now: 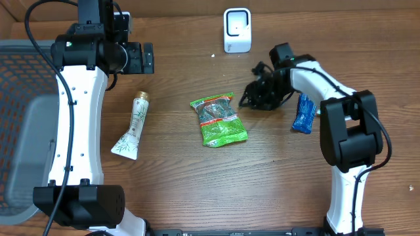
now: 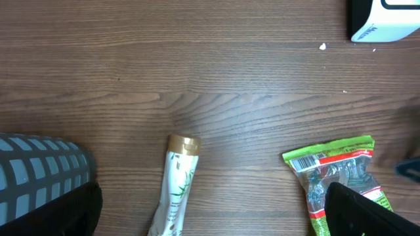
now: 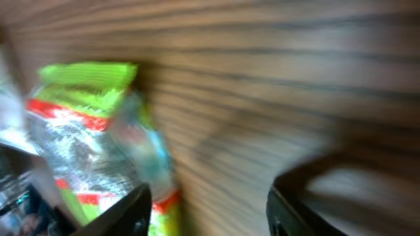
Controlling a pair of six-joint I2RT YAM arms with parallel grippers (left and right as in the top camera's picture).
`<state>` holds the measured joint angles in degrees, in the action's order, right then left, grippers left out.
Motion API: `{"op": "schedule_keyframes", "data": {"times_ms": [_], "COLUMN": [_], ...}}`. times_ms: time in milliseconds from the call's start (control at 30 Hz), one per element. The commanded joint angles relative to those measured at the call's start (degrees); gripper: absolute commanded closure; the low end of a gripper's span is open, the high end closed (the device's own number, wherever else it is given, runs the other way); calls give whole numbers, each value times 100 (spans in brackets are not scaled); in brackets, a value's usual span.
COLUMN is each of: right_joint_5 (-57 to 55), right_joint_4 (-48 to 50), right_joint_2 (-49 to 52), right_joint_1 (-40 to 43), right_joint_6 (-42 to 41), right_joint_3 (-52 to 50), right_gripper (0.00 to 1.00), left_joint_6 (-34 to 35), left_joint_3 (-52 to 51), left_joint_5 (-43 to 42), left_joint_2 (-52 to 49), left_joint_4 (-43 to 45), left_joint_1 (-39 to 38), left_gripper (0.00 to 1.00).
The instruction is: Scan the item barcode
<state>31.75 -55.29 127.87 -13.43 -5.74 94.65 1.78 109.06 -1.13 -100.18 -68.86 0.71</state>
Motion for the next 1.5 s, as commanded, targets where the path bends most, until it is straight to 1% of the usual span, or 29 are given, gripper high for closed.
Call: {"op": "schedule_keyframes", "data": {"times_ms": [0,33,67,100,167,333,433,500,600,900,1200,1333,1467], "right_joint_5": [-898,-850,-785,-697,-520,-509,-448,-361,-297,-280,188,511,546], "right_joint_4": [-472,-654,-793,-863,-822,-496,-74,59,214,680,1069,1139,1191], "right_joint_2": [-437,-490,-525,-553,-564,-380,-343,-343,-343,-339,-334,-334,-332], "right_joint_1": [50,50,26,-11,-92,-382,-599,-675,-758,-999,-1003,-1010,-1014], "right_joint_6": [236,313,323,341,459,739,750,750,750,745,726,730,728], "right_joint_3": [706,872,1014,1119,1156,957,520,354,173,-197,-549,-557,-557], "right_gripper": [39,36,28,20,0,0,0,5,8,8,8,7,7], "left_joint_6": [101,101,101,101,103,101,101,101,101,103,101,101,101], "left_joint_3": [-15,-15,-15,-15,-15,-15,-15,-15,-15,-15,-15,-15,-15], "left_joint_5": [-37,-37,-37,-37,-37,-39,-37,-39,-39,-37,-39,-37,-37], "left_joint_2": [11,11,11,11,11,11,11,11,11,11,11,11,11], "left_joint_4": [7,7,7,7,7,7,7,7,7,7,7,7,7], "left_joint_1": [-37,-37,-37,-37,-37,-37,-37,-37,-37,-37,-37,-37,-37], "left_gripper": [0,0,0,0,0,0,0,0,0,0,0,1,0]}}
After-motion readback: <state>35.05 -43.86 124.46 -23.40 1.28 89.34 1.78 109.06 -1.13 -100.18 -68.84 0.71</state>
